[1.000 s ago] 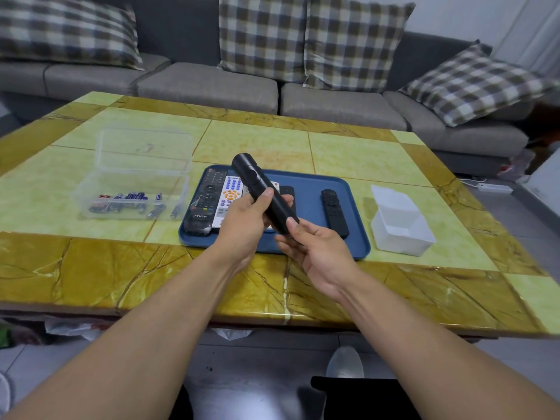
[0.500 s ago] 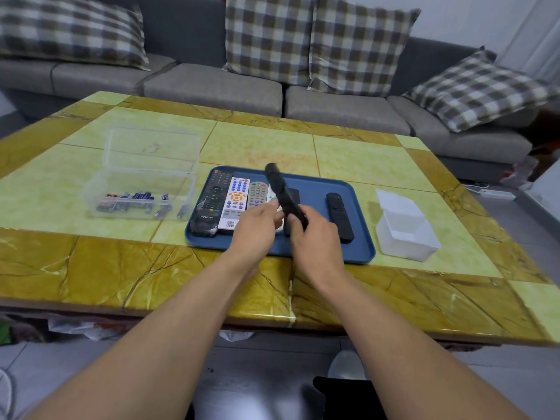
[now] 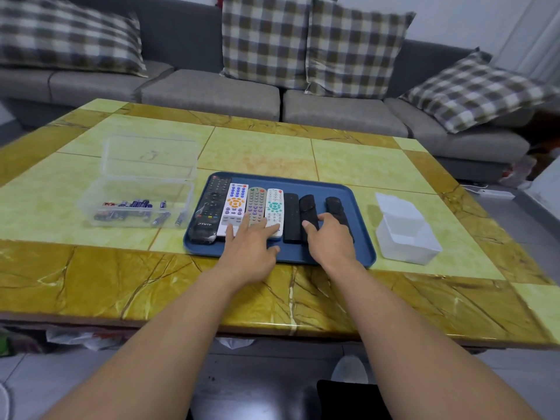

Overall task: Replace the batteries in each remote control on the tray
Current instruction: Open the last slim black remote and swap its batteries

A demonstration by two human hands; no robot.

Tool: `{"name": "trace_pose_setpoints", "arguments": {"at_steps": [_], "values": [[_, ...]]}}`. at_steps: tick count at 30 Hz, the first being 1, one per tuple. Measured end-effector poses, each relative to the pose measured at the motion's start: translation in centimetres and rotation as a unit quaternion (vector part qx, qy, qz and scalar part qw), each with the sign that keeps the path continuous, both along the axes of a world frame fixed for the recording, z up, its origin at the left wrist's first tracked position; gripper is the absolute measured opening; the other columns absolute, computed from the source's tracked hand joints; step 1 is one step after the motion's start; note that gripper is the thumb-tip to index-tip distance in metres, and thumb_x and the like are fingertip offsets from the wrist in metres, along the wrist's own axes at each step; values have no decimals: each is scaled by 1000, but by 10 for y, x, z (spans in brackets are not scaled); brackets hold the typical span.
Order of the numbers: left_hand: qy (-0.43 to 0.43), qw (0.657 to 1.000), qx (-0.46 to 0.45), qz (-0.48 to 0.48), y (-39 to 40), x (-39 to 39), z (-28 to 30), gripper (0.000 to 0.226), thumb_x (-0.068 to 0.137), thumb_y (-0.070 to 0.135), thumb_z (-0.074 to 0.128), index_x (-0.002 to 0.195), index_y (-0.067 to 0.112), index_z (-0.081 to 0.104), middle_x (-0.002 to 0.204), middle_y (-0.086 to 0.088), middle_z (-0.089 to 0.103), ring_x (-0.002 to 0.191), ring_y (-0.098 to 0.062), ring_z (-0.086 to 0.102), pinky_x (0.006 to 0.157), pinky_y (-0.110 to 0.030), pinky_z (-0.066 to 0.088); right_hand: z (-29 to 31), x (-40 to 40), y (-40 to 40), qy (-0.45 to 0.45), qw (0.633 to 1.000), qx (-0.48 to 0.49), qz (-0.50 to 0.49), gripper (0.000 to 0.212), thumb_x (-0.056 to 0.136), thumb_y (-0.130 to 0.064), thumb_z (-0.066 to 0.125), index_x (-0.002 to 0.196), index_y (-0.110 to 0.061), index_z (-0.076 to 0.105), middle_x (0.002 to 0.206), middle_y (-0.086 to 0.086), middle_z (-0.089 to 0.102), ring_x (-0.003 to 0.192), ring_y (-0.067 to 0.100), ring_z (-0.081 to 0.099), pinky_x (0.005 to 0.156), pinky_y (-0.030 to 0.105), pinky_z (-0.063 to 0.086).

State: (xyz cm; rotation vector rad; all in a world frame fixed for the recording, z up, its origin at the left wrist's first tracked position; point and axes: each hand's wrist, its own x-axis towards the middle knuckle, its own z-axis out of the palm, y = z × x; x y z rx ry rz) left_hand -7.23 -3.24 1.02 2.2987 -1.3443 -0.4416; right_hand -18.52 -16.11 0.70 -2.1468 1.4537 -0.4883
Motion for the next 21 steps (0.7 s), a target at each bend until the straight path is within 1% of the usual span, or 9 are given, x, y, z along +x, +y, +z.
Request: {"name": "trace_pose_setpoints", "arguments": {"at_steps": [4, 6, 11, 13, 14, 16, 18, 19, 21], "values": [[57, 997, -53, 14, -1, -9, 0, 58, 100, 32, 54, 154, 32, 34, 165, 1, 25, 156, -22, -1, 124, -50, -6, 3, 3, -4, 46, 999, -7, 21, 43, 105, -43, 39, 133, -16, 55, 128, 11, 63, 116, 34, 57, 88, 40, 46], [56, 996, -64, 17, 0, -11, 2, 57, 100, 31, 55, 153, 32, 36, 164, 1, 28, 156, -22, 2, 124, -49, -5, 3, 4, -6, 89, 996, -10, 24, 45, 106, -42, 35, 133, -12, 54, 130, 11, 61, 117, 34, 56, 86, 39, 44], [90, 991, -96, 36, 6, -11, 5, 56, 99, 27, 57, 152, 27, 39, 162, -2, 32, 155, -20, 5, 125, -44, -3, 2, -1, -9, 92, 995, -21, 35, 25, 104, -26, 40, 100, -9, 59, 105, 14, 66, 86, 29, 56, 71, 35, 40], [100, 987, -115, 49, 6, -13, 8, 56, 99, 25, 58, 152, 26, 40, 161, -4, 33, 155, -19, 8, 126, -41, -1, 5, -6, -6, 66, 997, -35, 34, 22, 103, -20, 42, 90, -12, 58, 98, 12, 66, 83, 30, 56, 69, 35, 42], [102, 986, -122, 52, 6, -14, 9, 55, 99, 25, 59, 151, 26, 41, 161, -4, 34, 155, -18, 9, 126, -41, 1, 8, -9, -4, 47, 998, -43, 26, 20, 102, -19, 43, 95, -13, 61, 101, 10, 65, 88, 31, 59, 70, 35, 44], [106, 985, -129, 54, 6, -15, 10, 54, 99, 24, 59, 150, 26, 43, 161, -5, 35, 155, -18, 10, 126, -41, 4, 12, -13, -4, 41, 995, -94, 2, 28, 100, -20, 47, 123, -22, 63, 119, 4, 63, 106, 28, 60, 73, 34, 43], [109, 984, -129, 51, 6, -15, 10, 51, 99, 24, 59, 148, 27, 46, 160, -6, 35, 155, -18, 10, 126, -40, 5, 13, -20, -9, 85, 985, -153, 0, 41, 97, -22, 51, 138, -28, 55, 130, 0, 55, 119, 24, 50, 81, 35, 42], [110, 984, -129, 49, 6, -15, 10, 49, 98, 24, 60, 146, 27, 48, 160, -6, 36, 155, -19, 10, 126, -40, 6, 11, -23, -12, 120, 979, -167, 5, 47, 95, -24, 53, 142, -28, 52, 133, 1, 52, 123, 25, 43, 90, 37, 41], [114, 983, -132, 50, 6, -14, 7, 47, 98, 24, 60, 143, 28, 52, 159, -6, 37, 154, -19, 13, 126, -40, 11, 5, -28, -17, 195, 970, -143, 17, 54, 95, -29, 53, 148, -26, 42, 142, 3, 45, 130, 28, 36, 103, 39, 35]]}}
